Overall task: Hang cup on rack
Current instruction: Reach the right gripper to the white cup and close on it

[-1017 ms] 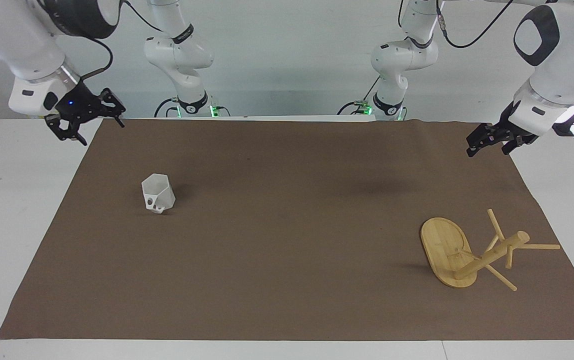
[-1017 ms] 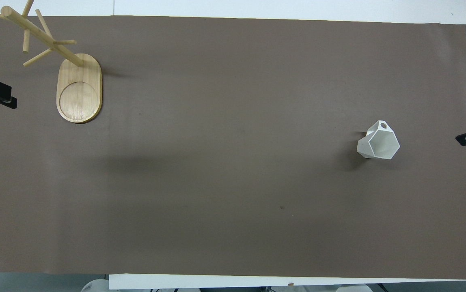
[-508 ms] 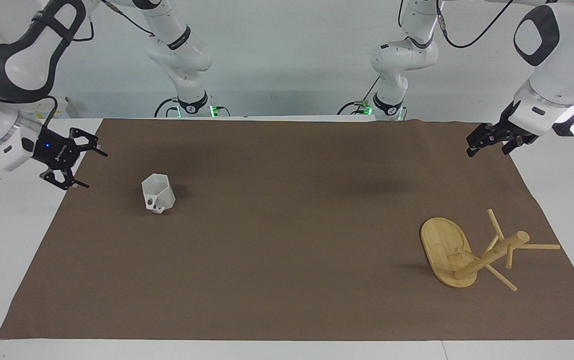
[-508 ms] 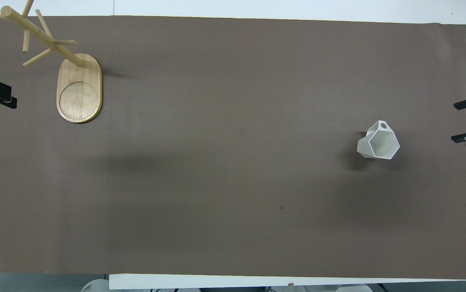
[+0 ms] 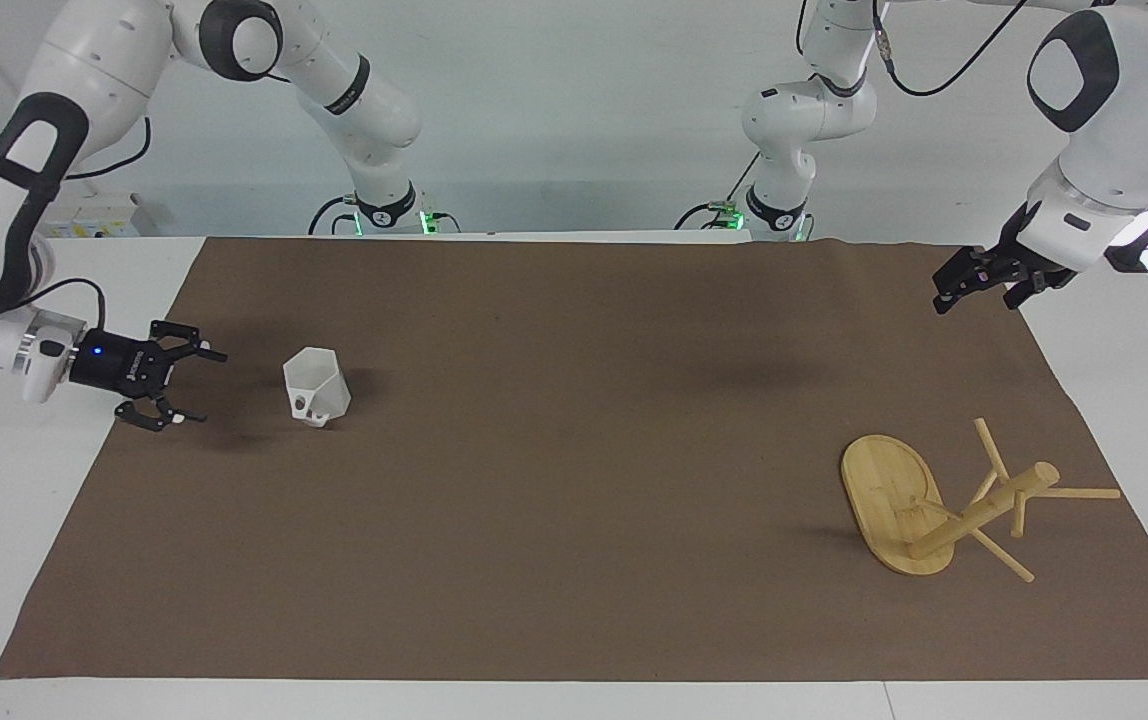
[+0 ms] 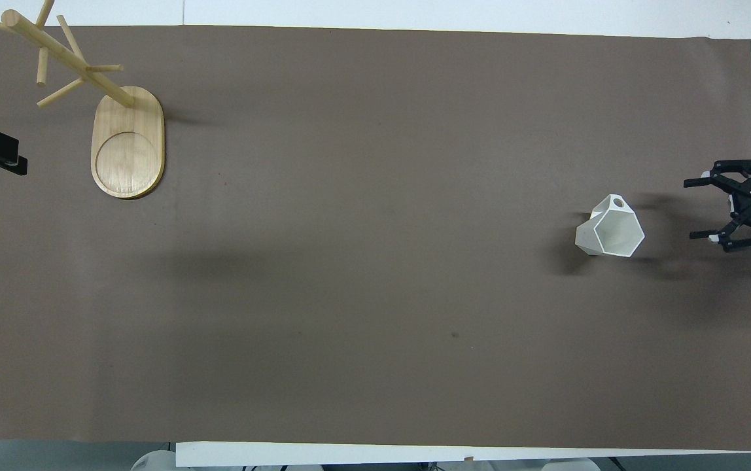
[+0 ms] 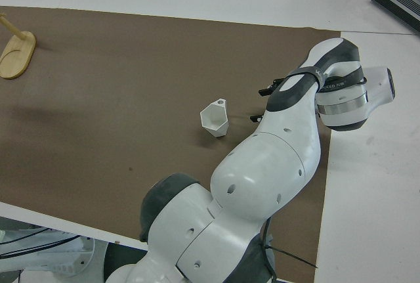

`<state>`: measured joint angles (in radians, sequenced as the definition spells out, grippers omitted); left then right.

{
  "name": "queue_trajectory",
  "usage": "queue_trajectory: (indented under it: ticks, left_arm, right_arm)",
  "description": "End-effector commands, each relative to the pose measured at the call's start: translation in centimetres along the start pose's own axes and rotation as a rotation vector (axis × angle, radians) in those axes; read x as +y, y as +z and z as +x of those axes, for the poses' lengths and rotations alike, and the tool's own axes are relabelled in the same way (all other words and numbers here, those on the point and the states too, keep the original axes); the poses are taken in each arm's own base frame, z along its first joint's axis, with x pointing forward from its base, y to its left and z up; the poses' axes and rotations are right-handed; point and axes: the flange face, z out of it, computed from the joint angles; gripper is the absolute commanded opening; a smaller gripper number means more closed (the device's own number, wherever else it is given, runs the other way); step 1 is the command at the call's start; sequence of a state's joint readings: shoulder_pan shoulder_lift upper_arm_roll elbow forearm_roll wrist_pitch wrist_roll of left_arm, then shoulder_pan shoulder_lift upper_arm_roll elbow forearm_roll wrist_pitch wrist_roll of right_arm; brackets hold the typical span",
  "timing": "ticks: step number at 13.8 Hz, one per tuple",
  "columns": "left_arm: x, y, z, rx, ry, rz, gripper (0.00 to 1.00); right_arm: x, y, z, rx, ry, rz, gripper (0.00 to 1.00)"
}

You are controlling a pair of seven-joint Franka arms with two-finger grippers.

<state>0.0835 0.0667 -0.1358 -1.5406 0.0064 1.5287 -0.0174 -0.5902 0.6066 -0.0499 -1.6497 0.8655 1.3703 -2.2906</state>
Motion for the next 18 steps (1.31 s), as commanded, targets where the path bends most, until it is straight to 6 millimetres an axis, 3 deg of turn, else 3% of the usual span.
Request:
queue_trajectory:
  ticks: [1,4,7,11,14,18]
  left_arm:
    - [-0.2,-0.4,-0.7,0.000,-0.001,0.019,1.00]
    - [-0.2,-0.4,-0.7,0.000,-0.001,0.019,1.00]
    - [-0.2,-0.4,-0.7,0.000,-0.001,0.019,1.00]
    - [-0.2,-0.4,-0.7,0.000,0.000,0.017,1.00]
    - [-0.2,-0.4,-0.7,0.000,0.000,0.017,1.00]
    - [-0.2,-0.4,-0.7,0.000,0.000,0.017,1.00]
  right_arm:
    - [0.0,2.4,-3.3,0.154,-0.078,0.032,1.00]
    - [-1.3,4.6,-4.5,0.201,-0.142,0.047,1.00]
    - [-1.9,8.1,-4.8,0.248,-0.156,0.022,1.00]
    - [-2.0,9.0,-4.5,0.259,-0.180,0.035,1.00]
    - [-3.3,10.4,-5.1,0.279,-0.198,0.041,1.00]
    - [-2.9,11.8,-4.5,0.275,-0.236,0.063,1.00]
